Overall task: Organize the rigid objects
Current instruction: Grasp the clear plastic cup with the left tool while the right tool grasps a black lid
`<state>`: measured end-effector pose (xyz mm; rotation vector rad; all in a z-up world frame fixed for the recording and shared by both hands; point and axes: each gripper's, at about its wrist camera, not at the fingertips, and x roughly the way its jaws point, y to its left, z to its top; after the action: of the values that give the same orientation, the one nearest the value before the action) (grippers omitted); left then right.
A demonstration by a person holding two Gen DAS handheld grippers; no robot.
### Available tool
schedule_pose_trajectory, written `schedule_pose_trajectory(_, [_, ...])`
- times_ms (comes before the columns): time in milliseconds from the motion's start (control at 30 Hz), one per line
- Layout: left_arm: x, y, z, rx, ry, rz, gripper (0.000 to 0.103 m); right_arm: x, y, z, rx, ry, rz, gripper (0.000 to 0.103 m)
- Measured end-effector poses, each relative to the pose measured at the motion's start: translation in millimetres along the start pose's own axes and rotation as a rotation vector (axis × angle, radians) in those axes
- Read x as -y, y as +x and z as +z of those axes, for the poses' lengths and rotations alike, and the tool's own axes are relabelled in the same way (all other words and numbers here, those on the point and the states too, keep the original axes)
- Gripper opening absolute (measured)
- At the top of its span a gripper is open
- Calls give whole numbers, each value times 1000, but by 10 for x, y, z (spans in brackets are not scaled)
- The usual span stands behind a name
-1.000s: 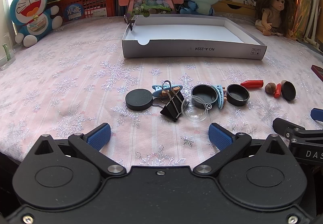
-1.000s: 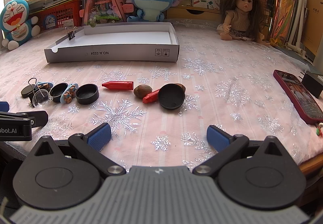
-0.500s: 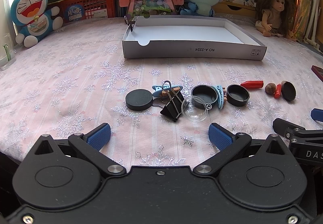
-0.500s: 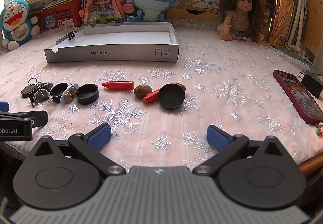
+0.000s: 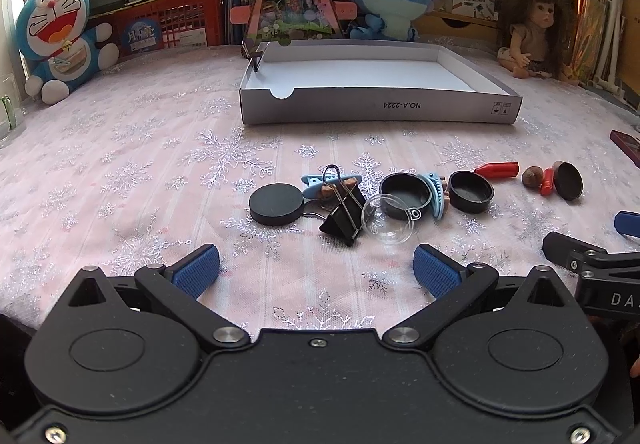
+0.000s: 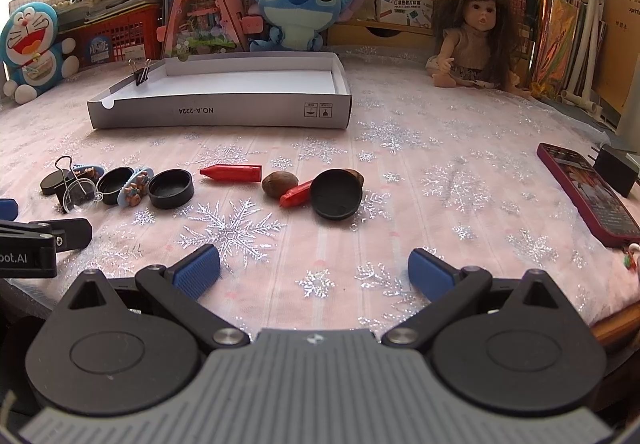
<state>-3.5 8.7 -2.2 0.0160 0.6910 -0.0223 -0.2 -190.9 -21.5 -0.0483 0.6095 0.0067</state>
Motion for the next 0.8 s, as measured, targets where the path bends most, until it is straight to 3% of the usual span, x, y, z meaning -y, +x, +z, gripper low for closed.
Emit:
schedule_pose_trajectory(267, [3,-7,-32,25,1,2,103,-44,-39,-43,38,-17,-32,103])
schedule_pose_trajectory(400, [-25,-28,-11,26,5,-15,101,2,-42,-51,44,8,-1,103])
schedule_pose_trajectory(700, [-23,-226,11,112,49,-52,60,137,-38,52,129,-16,-10,99])
schedule_pose_trajectory(767, [-10,-286,19,124,41,-81,42,140,-28,73,137,-29,-5,96])
schedule_pose_trajectory(800, [-13,-309,23,123,28,-102,40,139,-23,79,141,-36,2,94])
